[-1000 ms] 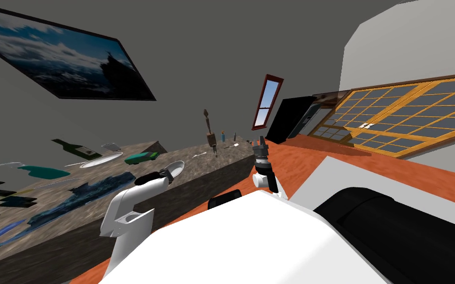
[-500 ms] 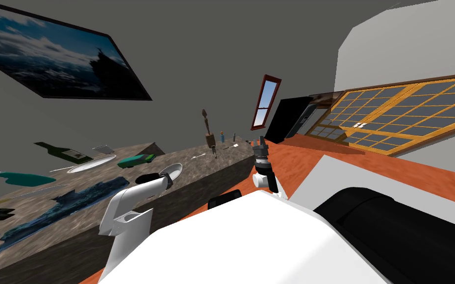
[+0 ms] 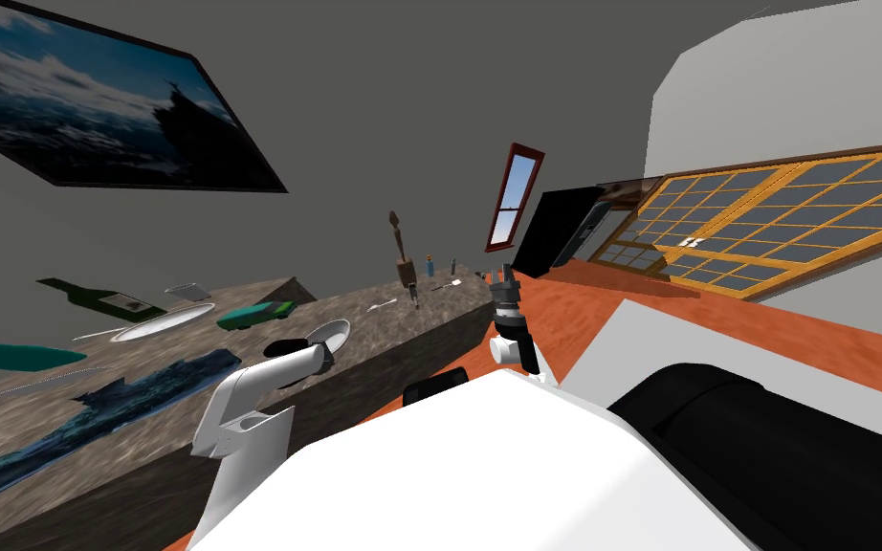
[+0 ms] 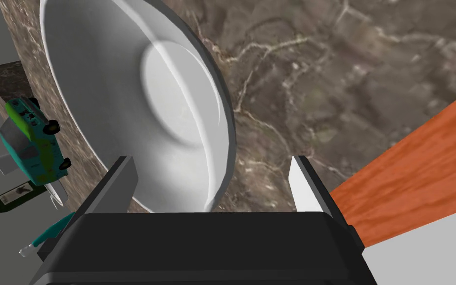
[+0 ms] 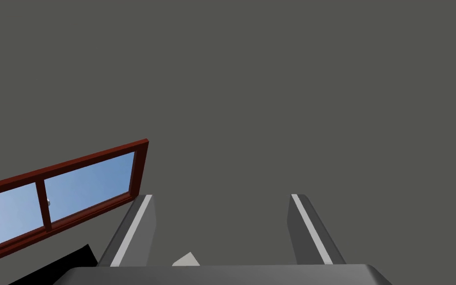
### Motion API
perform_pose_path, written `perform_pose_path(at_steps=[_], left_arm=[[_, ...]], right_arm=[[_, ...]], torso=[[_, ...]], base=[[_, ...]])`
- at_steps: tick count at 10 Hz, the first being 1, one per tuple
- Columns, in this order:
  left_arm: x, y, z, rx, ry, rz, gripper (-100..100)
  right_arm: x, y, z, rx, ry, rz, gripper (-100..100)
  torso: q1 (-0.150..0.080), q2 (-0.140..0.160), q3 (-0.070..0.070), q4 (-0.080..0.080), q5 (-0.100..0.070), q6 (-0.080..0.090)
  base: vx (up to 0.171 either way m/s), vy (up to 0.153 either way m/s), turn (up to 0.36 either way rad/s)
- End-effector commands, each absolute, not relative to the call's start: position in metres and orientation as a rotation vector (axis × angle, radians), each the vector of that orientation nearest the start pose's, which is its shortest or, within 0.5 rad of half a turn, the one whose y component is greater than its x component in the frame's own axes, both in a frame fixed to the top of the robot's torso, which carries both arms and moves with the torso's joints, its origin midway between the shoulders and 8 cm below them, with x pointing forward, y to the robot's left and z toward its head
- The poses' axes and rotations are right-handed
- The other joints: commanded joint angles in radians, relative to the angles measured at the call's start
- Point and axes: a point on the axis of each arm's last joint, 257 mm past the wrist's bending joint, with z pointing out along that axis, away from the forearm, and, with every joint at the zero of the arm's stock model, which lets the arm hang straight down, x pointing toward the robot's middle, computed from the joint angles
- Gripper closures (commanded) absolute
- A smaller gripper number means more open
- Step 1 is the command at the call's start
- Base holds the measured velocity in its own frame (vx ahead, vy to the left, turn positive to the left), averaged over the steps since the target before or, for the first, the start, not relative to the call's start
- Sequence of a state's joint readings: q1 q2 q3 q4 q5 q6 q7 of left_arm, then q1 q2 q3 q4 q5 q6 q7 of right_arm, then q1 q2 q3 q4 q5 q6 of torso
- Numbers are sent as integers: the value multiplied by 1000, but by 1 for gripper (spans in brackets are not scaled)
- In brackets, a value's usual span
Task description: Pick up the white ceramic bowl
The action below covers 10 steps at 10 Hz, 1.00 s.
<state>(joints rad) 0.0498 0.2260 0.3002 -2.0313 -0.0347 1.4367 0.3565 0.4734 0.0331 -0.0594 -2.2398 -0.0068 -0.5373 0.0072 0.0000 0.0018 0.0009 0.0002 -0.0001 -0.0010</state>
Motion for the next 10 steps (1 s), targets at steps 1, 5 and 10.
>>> perform_pose_path(at_steps=[1, 5, 10], left_arm=[[379, 454, -305, -2224, 1155, -342, -100], [383, 474, -312, -2235, 1131, -333, -100], [384, 487, -317, -2242, 1114, -328, 100]], right_arm=[[343, -301, 23, 659, 562, 1253, 0], [343, -301, 23, 659, 562, 1253, 0], [343, -301, 23, 659, 562, 1253, 0]], torso=[[0, 0, 0, 0, 0, 0], [-1, 1, 1, 0, 0, 0], [0, 0, 0, 0, 0, 0]], base=[[-28, -22, -87], [-25, -20, -53], [-14, -11, -36]])
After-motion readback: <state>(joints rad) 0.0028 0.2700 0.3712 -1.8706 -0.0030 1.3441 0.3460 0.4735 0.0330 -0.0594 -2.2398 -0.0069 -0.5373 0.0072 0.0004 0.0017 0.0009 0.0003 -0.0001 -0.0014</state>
